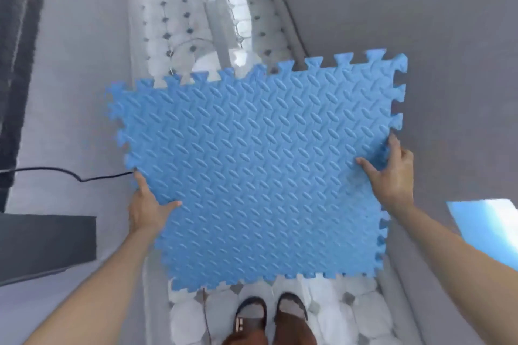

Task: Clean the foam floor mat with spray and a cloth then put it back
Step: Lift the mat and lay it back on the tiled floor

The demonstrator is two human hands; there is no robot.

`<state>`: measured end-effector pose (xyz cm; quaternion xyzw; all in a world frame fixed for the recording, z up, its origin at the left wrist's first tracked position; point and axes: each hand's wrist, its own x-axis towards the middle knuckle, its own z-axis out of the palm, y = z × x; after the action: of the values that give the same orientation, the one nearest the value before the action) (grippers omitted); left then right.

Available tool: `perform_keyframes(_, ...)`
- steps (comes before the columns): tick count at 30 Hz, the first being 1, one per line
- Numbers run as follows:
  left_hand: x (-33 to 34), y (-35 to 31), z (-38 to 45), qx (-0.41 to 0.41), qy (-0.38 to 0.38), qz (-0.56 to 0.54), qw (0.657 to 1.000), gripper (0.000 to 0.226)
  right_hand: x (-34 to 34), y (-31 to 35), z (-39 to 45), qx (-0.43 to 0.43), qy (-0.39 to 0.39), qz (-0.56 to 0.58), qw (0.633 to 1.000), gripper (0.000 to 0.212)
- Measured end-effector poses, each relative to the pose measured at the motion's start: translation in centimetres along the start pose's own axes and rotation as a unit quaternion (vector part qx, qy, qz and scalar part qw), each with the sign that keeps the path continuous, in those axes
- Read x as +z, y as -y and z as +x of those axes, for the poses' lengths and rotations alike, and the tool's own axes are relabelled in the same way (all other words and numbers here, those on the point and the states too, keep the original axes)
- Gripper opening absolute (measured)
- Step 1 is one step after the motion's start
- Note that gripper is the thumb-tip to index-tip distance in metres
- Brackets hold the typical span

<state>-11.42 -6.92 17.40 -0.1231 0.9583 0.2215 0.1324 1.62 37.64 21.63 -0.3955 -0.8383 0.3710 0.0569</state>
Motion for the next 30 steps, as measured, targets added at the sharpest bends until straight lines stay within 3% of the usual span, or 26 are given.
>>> perform_keyframes(5, 12.3, 5.1, 4.8, -0.023, 0.078, 0.013, 0.997, 0.138, 10.2, -8.9, 4.1, 0.014, 0.029, -0.028, 0.999, 0.092)
perform_keyframes(9, 20.1, 8.2, 7.9, -0.036, 0.079, 0.058, 0.995, 0.135, 16.9, -15.8, 6.4, -0.024, 0.077, -0.083, 0.993, 0.104)
perform_keyframes(14, 27.8, 12.5, 11.0, 0.044, 0.092, 0.146, 0.984, 0.121, 24.0, -23.0, 8.3, -0.082, 0.109, -0.193, 0.972, 0.103)
perform_keyframes(17, 30.8, 14.8, 12.0, 0.073, 0.153, 0.208, 0.963, 0.134, 27.2, -26.5, 9.6, -0.108, 0.122, -0.279, 0.946, 0.105)
perform_keyframes(22, 34.8, 16.9, 13.0, 0.105, 0.185, 0.248, 0.945, 0.122, 30.3, -30.5, 12.1, -0.115, 0.152, -0.34, 0.921, 0.109)
perform_keyframes(26, 35.1, 17.5, 12.5, 0.124, 0.164, 0.29, 0.935, 0.116, 31.7, -31.4, 13.0, -0.084, 0.212, -0.378, 0.897, 0.119)
perform_keyframes(30, 33.9, 14.7, 9.5, 0.13, 0.125, 0.324, 0.929, 0.113, 31.4, -28.6, 9.3, -0.078, 0.244, -0.422, 0.87, 0.101)
